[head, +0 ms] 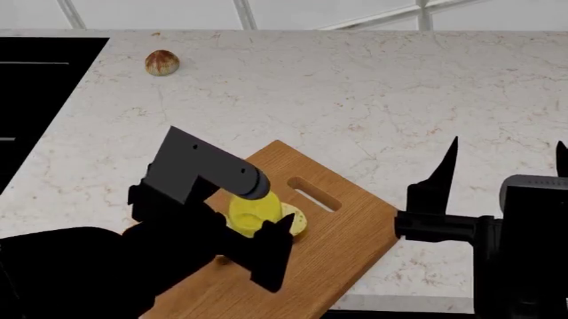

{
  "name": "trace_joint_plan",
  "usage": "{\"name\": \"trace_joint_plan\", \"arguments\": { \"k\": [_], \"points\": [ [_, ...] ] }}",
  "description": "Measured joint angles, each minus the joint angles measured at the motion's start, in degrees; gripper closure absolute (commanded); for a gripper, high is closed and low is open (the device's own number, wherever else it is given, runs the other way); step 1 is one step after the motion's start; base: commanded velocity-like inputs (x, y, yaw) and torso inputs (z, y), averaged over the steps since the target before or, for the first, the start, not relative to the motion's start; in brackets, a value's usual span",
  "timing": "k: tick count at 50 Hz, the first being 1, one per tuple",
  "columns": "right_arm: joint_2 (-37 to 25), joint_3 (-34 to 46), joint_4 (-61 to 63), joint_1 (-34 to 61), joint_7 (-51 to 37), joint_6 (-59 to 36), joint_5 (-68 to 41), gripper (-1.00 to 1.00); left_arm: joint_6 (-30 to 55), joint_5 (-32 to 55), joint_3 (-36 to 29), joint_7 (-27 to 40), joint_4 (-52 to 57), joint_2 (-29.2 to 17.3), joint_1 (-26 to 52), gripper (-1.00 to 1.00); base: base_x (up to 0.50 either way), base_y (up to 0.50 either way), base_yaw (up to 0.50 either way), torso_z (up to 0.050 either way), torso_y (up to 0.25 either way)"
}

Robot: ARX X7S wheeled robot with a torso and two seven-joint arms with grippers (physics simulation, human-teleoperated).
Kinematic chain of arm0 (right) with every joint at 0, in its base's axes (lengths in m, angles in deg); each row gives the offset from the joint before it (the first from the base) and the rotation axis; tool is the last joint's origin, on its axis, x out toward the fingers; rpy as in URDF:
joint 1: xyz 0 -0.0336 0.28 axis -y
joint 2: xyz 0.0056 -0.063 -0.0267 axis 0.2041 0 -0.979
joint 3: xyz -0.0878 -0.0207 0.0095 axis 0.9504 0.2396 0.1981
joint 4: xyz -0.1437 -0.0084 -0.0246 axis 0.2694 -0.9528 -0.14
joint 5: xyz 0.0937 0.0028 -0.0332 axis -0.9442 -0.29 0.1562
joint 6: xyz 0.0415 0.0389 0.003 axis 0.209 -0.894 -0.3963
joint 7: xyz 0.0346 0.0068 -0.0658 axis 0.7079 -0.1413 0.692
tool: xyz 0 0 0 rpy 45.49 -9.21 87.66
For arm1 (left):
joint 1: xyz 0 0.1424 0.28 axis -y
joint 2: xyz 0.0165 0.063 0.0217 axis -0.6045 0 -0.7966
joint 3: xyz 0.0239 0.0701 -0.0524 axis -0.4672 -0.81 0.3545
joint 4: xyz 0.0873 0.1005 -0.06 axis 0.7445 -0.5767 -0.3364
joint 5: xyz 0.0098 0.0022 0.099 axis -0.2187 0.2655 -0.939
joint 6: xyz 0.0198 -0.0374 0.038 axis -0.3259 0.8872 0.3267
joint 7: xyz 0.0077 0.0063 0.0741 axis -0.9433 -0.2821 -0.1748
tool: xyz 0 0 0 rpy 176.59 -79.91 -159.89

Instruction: Pick up the wedge of cheese and place it on the slice of bread to prepare a simple cheese on bread dish.

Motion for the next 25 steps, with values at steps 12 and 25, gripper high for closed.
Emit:
{"name": "trace_joint_plan", "arguments": {
  "k": [12, 25],
  "points": [
    [-0.46, -0.13, 1.44, 0.01, -0.33, -0.96, -0.43, -1.00, 7.05, 5.57, 4.89, 5.57, 8.42, 0.15, 1.91, -1.00, 0.00, 0.00, 0.00, 0.000, 0.000],
    [-1.08, -0.35, 2.93, 0.42, -0.70, -2.41, -1.00, -1.00, 15.89, 17.28, 13.55, 16.22, 15.67, 0.99, 5.92, -1.00, 0.00, 0.00, 0.00, 0.000, 0.000]
  ]
}}
